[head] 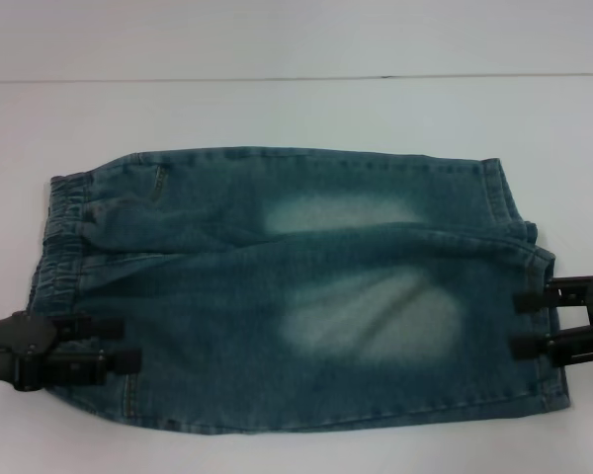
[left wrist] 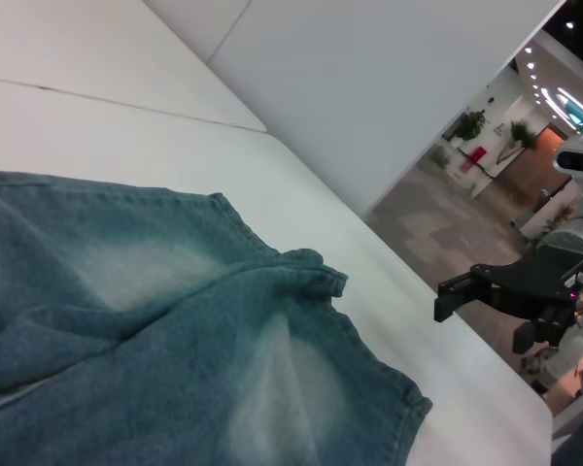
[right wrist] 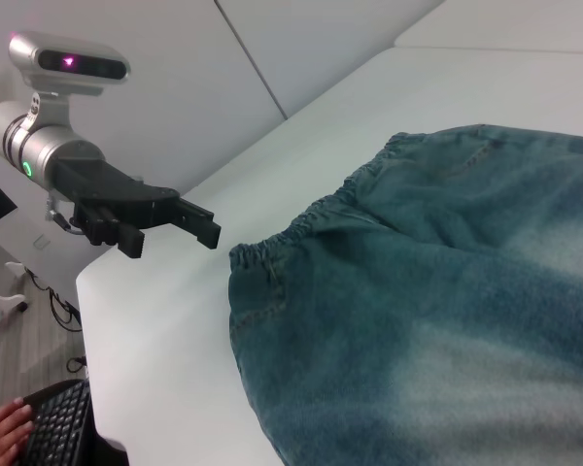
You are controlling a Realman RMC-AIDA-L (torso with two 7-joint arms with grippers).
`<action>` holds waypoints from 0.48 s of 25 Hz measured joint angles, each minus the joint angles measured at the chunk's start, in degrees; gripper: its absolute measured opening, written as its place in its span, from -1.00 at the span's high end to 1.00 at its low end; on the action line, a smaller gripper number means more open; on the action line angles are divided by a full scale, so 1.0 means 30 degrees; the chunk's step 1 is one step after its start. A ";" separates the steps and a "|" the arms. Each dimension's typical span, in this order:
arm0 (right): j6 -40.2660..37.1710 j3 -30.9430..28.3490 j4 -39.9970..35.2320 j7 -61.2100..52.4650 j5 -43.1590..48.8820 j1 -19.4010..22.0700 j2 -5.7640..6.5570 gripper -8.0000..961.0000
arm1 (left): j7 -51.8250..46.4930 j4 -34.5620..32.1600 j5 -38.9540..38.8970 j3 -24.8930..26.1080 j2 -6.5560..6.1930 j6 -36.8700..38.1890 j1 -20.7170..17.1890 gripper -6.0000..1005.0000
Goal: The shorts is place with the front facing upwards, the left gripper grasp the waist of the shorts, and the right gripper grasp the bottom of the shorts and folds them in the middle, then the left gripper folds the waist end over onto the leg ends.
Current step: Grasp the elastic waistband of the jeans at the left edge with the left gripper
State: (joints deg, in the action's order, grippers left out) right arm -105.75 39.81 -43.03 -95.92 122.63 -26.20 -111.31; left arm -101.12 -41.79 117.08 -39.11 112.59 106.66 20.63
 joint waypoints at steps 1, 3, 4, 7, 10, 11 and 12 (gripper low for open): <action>0.0005 -0.0003 -0.0001 0.0019 0.0003 -0.0021 -0.0050 -0.80 | 0.0000 0.0005 0.0001 -0.0001 0.0010 0.0000 0.0004 -0.74; 0.0031 0.0006 0.0000 0.0108 0.0008 -0.0061 -0.0173 -0.80 | 0.0004 0.0053 0.0007 0.0001 0.0091 0.0004 0.0034 -0.74; 0.0058 0.0025 0.0003 0.0163 0.0008 -0.0093 -0.0230 -0.80 | 0.0018 0.0068 0.0010 0.0000 0.0144 0.0008 0.0040 -0.74; 0.0103 0.0080 0.0080 0.0393 0.0017 -0.0225 -0.0465 -0.80 | 0.0061 0.0080 0.0019 0.0000 0.0249 0.0011 0.0073 -0.74; 0.0119 0.0086 0.0151 0.0652 0.0022 -0.0349 -0.0686 -0.80 | 0.0066 0.0104 0.0025 -0.0007 0.0280 0.0012 0.0087 -0.74; 0.0121 0.0089 0.0160 0.0690 0.0025 -0.0391 -0.0745 -0.80 | 0.0068 0.0108 0.0026 -0.0008 0.0297 0.0012 0.0089 -0.74; 0.0122 0.0090 0.0165 0.0712 0.0025 -0.0429 -0.0794 -0.80 | 0.0070 0.0108 0.0025 -0.0008 0.0309 0.0012 0.0090 -0.74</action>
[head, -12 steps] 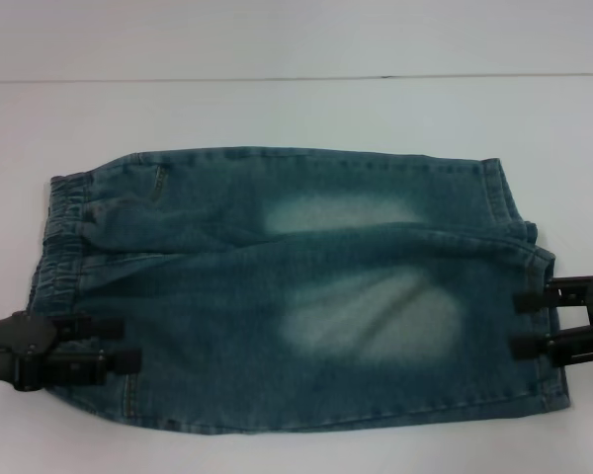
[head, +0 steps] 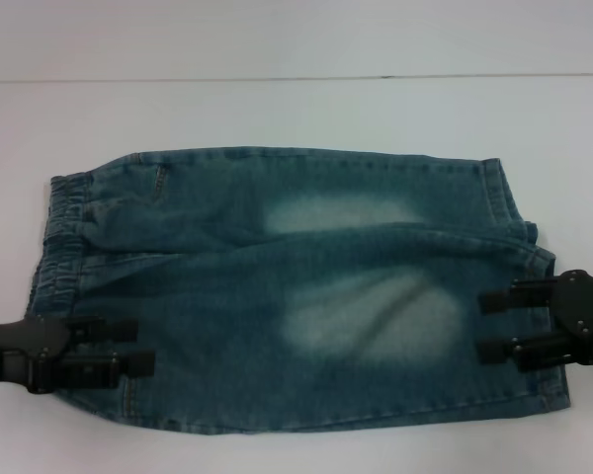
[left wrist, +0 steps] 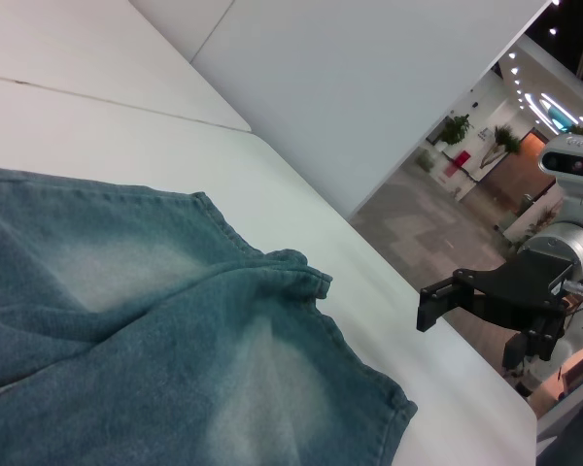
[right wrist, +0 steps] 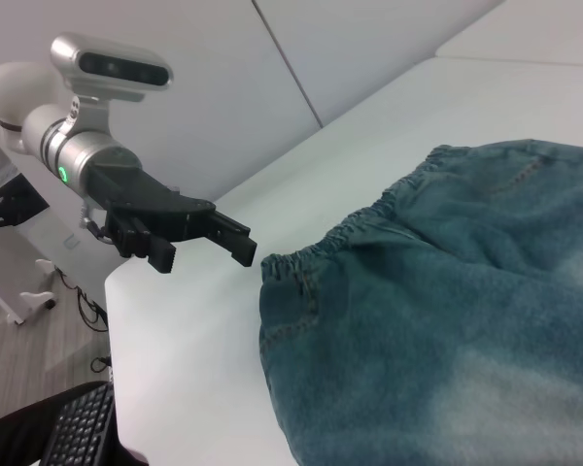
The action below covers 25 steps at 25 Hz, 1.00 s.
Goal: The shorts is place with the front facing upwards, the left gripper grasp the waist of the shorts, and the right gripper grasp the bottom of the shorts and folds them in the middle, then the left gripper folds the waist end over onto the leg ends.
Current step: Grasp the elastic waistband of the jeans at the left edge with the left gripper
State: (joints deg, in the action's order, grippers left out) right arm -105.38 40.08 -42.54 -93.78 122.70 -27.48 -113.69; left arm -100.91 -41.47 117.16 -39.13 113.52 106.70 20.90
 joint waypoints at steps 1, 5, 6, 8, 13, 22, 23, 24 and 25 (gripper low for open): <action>0.0000 0.0000 0.0000 0.0044 0.0000 -0.0026 -0.0046 -0.80 | -0.0002 0.0000 0.0008 -0.0022 0.0007 -0.0003 0.0002 -0.74; 0.0003 -0.0010 0.0001 0.0214 0.0000 -0.0080 -0.0120 -0.80 | -0.0403 -0.0145 0.0450 0.0216 -0.0188 -0.0116 -0.0097 -0.74; 0.0002 -0.0031 0.0000 0.0220 0.0000 -0.0080 -0.0120 -0.80 | -0.0561 -0.0288 0.0687 0.0440 -0.0327 -0.0133 -0.0163 -0.74; 0.0003 -0.0072 0.0000 0.0223 0.0000 -0.0082 -0.0122 -0.80 | -0.0832 -0.0579 0.1239 0.0987 -0.0573 -0.0164 -0.0308 -0.74; 0.0004 -0.0137 0.0017 0.0261 -0.0002 -0.0047 -0.0159 -0.80 | -0.1169 -0.1811 0.3578 0.3722 -0.0944 -0.0938 -0.0831 -0.73; 0.0518 -0.0147 0.0247 0.0323 -0.0004 -0.0041 -0.0177 -0.80 | -0.1210 -0.2440 0.5600 0.5032 -0.0591 -0.3880 -0.1408 -0.73; 0.0522 -0.0149 0.0275 0.0323 -0.0004 -0.0065 -0.0171 -0.80 | -0.1186 -0.2434 0.5895 0.5010 -0.0463 -0.3981 -0.1347 -0.73; 0.0526 -0.0148 0.0294 0.0323 -0.0004 -0.0089 -0.0165 -0.80 | -0.1160 -0.2439 0.6091 0.5000 -0.0370 -0.4043 -0.1295 -0.73; 0.0528 -0.0148 0.0293 0.0324 -0.0007 -0.0109 -0.0155 -0.80 | -0.1137 -0.2447 0.6255 0.4997 -0.0294 -0.4133 -0.1247 -0.73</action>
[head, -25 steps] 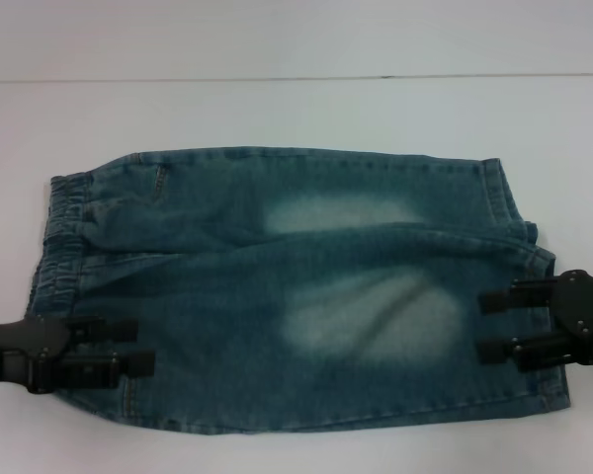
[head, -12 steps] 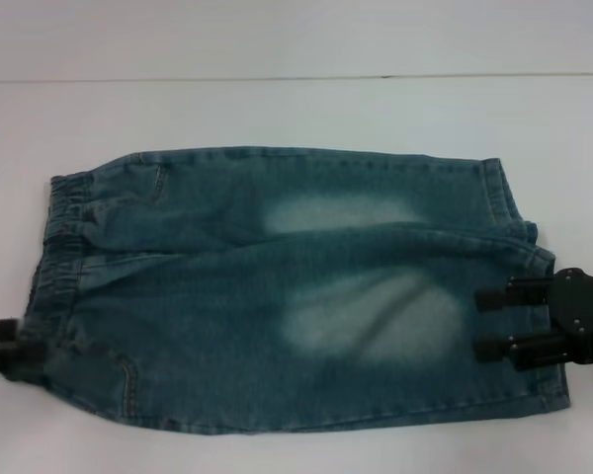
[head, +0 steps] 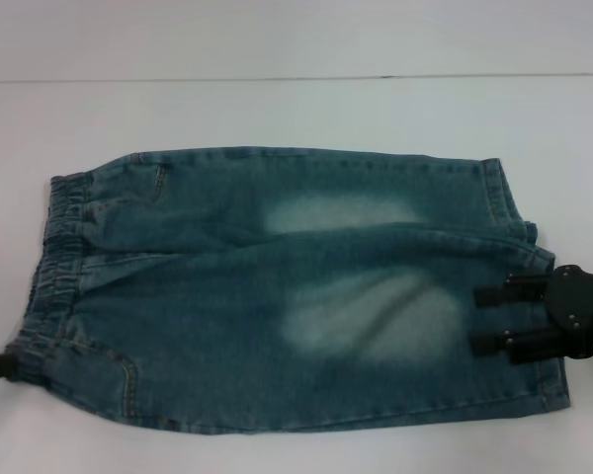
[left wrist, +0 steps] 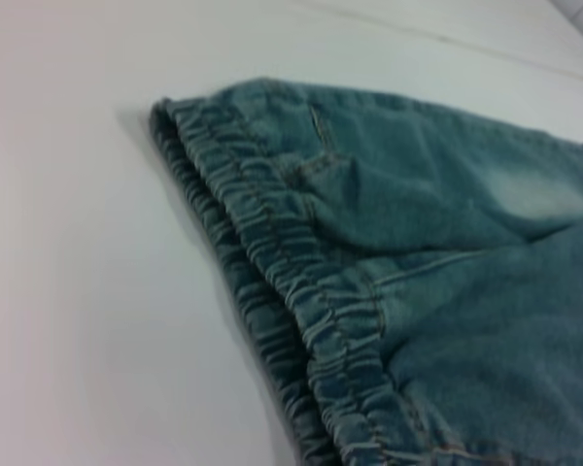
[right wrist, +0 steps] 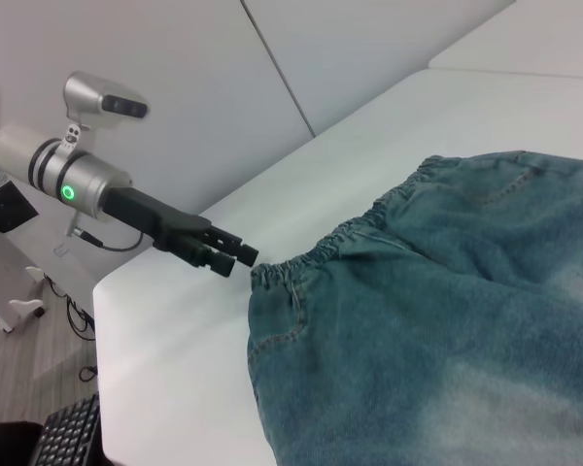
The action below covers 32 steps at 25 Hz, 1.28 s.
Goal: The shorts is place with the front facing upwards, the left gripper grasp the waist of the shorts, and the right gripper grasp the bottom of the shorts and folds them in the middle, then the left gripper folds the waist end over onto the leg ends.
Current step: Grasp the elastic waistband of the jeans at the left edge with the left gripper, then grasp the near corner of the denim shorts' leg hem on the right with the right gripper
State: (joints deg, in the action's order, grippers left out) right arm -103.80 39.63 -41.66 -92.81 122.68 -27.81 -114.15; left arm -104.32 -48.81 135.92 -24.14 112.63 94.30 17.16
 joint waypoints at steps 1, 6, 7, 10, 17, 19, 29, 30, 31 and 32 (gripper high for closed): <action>0.0002 0.0000 0.0001 0.0000 -0.0004 -0.0033 0.0008 -0.80 | 0.0014 -0.0002 0.0146 -0.0012 0.0066 -0.0103 0.0039 -0.73; 0.0075 0.0001 0.0001 0.0000 -0.0011 -0.0091 0.0029 -0.80 | 0.0201 0.0067 0.0253 -0.0232 0.0286 -0.0227 0.0167 -0.67; 0.0105 0.0000 0.0000 0.0000 -0.0011 -0.0093 0.0029 -0.80 | 0.0255 0.0066 0.0258 -0.0397 0.0307 -0.0231 0.0181 -0.67; 0.0186 0.0001 0.0000 0.0001 -0.0011 -0.0098 0.0027 -0.80 | 0.0278 0.0082 0.0277 -0.0980 0.0410 -0.0586 0.0199 -0.57; 0.0207 0.0001 -0.0001 0.0130 -0.0037 -0.0034 0.0031 -0.80 | 0.0228 0.0445 0.0279 -0.1023 0.0528 -0.1263 0.0223 -0.10; 0.0218 -0.0016 -0.0001 0.0159 -0.0073 -0.0021 0.0061 -0.80 | 0.0219 0.0464 0.0279 -0.1045 0.0525 -0.1183 0.0308 -0.01; 0.0548 -0.0088 -0.0002 -0.0285 -0.0128 -0.0316 0.0155 -0.80 | -0.0771 0.0737 0.0068 -0.0533 0.0425 0.0311 0.1180 0.55; 0.0542 -0.0093 -0.0001 -0.0659 -0.0126 -0.0434 0.0259 -0.80 | -0.0896 0.0738 0.0063 -0.0509 0.0420 0.0339 0.1302 0.63; 0.0508 -0.0119 -0.0001 -0.1175 -0.0125 -0.0584 0.0406 -0.80 | -0.1026 0.0749 0.0056 -0.0487 0.0421 0.0340 0.1442 0.71; 0.0448 -0.0182 -0.0005 -0.1714 -0.0133 -0.0761 0.0618 -0.80 | -0.1109 0.0777 0.0054 -0.0432 0.0420 0.0338 0.1591 0.75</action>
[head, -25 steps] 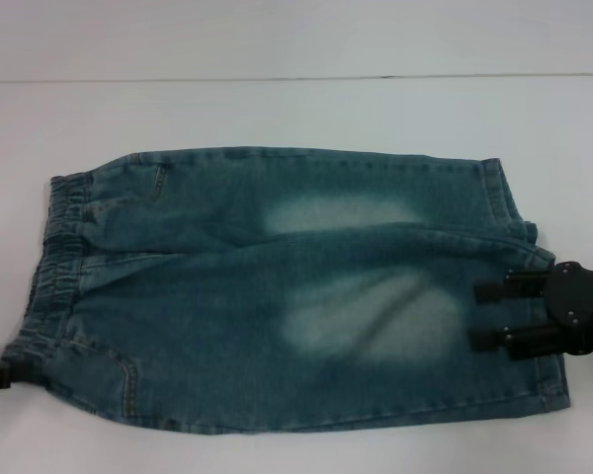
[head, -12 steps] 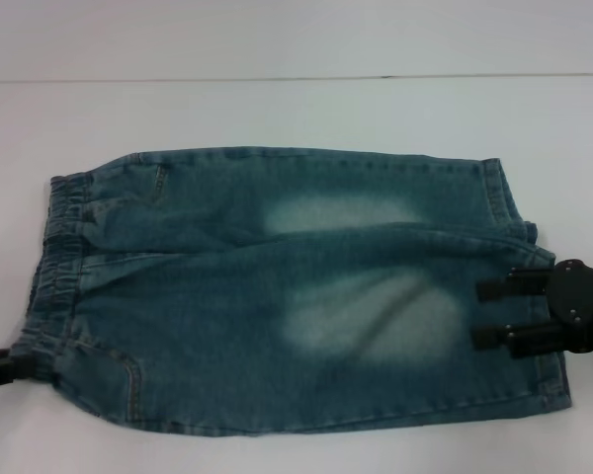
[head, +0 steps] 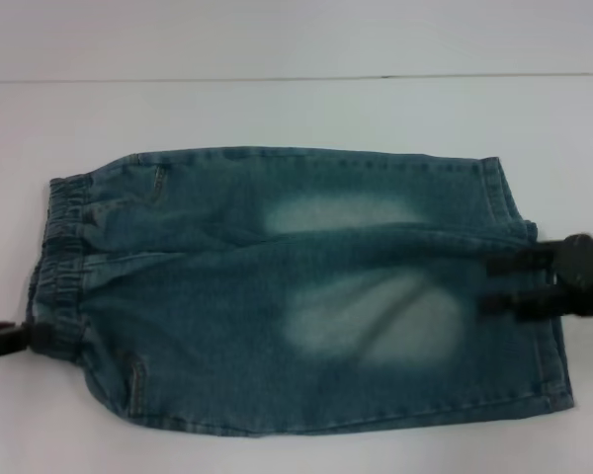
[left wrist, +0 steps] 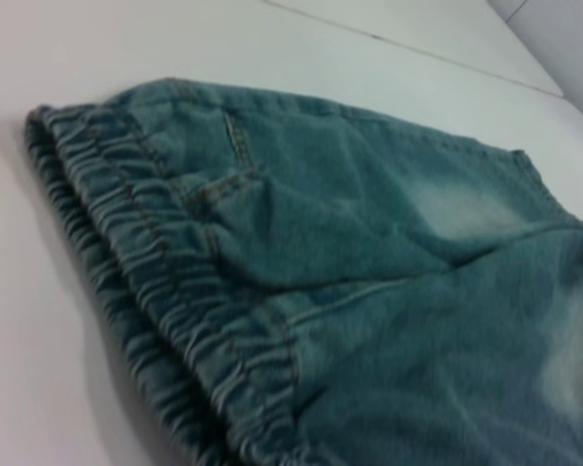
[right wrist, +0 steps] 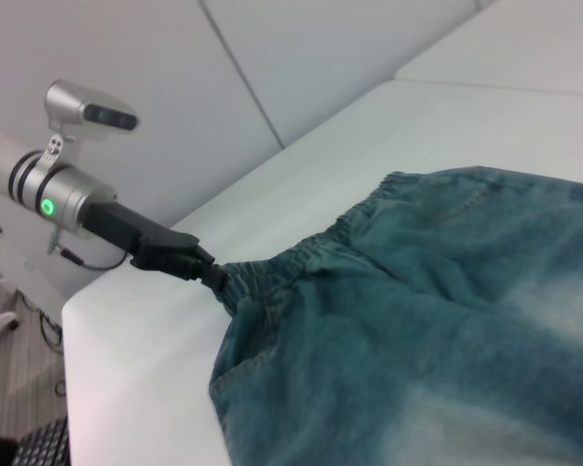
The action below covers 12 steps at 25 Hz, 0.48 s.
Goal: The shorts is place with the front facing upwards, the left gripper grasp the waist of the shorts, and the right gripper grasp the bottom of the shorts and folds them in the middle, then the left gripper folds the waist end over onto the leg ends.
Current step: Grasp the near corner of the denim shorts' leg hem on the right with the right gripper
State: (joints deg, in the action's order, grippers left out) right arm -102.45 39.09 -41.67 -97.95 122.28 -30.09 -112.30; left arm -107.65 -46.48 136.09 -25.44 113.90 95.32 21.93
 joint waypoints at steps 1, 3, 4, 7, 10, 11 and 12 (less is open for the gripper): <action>-0.0146 -0.0057 -0.0002 -0.0543 -0.0007 -0.0162 0.0219 -0.80 | -0.0048 0.0059 -0.0001 0.0082 0.0000 0.0003 0.0161 0.80; -0.0501 -0.0113 -0.0149 -0.1608 0.0078 -0.0493 0.0732 -0.80 | -0.0112 0.0133 -0.0005 0.0207 0.0000 0.0030 0.0363 0.90; -0.0697 -0.0118 -0.0278 -0.1955 0.0250 -0.0590 0.0871 -0.80 | -0.0277 0.0199 -0.0007 0.0341 0.0000 0.0071 0.0625 0.94; -0.1467 -0.0212 -0.1075 -0.2842 0.1498 -0.0851 0.1235 -0.80 | -0.0739 0.0227 -0.0013 0.0388 -0.0015 0.0084 0.1149 0.94; -0.2623 -0.0438 -0.2481 -0.3096 0.3859 -0.1023 0.1305 -0.80 | -0.0911 0.0231 -0.0013 0.0393 -0.0019 0.0049 0.1445 0.94; -0.2941 -0.0453 -0.2728 -0.3085 0.4674 -0.1097 0.1304 -0.80 | -0.0942 0.0230 -0.0014 0.0393 -0.0020 0.0018 0.1511 0.94; -0.3101 -0.0453 -0.2831 -0.3051 0.5282 -0.1142 0.1305 -0.80 | -0.0965 0.0229 -0.0013 0.0394 -0.0022 -0.0016 0.1561 0.94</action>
State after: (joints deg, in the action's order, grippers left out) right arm -111.76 37.73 -50.17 -107.10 138.13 -33.52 -108.38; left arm -110.54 -45.79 136.05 -24.25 113.83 95.27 26.61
